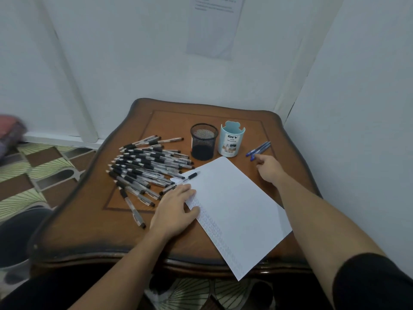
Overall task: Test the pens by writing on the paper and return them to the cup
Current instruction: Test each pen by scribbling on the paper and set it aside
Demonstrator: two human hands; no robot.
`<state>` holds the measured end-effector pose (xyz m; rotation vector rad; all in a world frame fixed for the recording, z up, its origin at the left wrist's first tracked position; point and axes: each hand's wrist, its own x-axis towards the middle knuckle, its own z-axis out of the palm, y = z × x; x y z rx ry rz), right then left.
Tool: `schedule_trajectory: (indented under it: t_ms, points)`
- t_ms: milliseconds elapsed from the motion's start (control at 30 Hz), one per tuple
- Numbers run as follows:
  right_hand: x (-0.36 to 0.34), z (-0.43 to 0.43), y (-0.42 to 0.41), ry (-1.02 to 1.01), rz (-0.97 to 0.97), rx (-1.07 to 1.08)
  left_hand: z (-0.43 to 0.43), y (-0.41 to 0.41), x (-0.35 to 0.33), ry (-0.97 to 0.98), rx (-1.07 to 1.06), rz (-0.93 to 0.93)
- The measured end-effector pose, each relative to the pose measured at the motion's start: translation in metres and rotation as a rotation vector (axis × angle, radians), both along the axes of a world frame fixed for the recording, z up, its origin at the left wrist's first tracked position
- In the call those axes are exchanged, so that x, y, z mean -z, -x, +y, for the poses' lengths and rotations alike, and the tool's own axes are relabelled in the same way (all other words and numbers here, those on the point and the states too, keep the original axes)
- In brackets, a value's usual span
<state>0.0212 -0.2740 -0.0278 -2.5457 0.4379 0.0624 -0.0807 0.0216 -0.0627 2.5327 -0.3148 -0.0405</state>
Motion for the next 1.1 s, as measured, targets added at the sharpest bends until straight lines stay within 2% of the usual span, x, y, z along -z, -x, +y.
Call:
schedule_trajectory:
  t_ms: [200, 433, 567, 600, 733, 833, 1000, 1100]
  points:
    - [0.007, -0.002, -0.015, 0.111, -0.015, -0.022, 0.0, -0.003, 0.003, -0.012, 0.001, -0.01]
    - [0.01, -0.004, 0.011, 0.219, -0.19, -0.104, 0.0, -0.004, 0.006, -0.017, 0.001, -0.013]
    - [-0.006, 0.004, 0.031, 0.346, -0.259, -0.193, -0.001, -0.003, 0.004, -0.03, 0.003, -0.006]
    - [-0.012, 0.007, 0.036, 0.309, -0.285, -0.224, -0.001, -0.003, 0.004, -0.03, 0.002, -0.006]
    - [-0.038, 0.027, 0.064, -0.052, -0.349, -0.294, -0.001, -0.001, 0.002, -0.032, 0.006, -0.007]
    - [-0.047, 0.041, 0.082, -0.104, -0.329, -0.305, -0.001, 0.001, 0.0, -0.026, 0.005, -0.004]
    - [-0.051, 0.059, 0.107, -0.317, -0.372, -0.218, -0.002, 0.003, -0.003, -0.028, 0.016, -0.006]
    - [-0.047, 0.067, 0.118, -0.692, -0.384, -0.123, -0.002, 0.004, -0.004, -0.034, 0.024, -0.002]
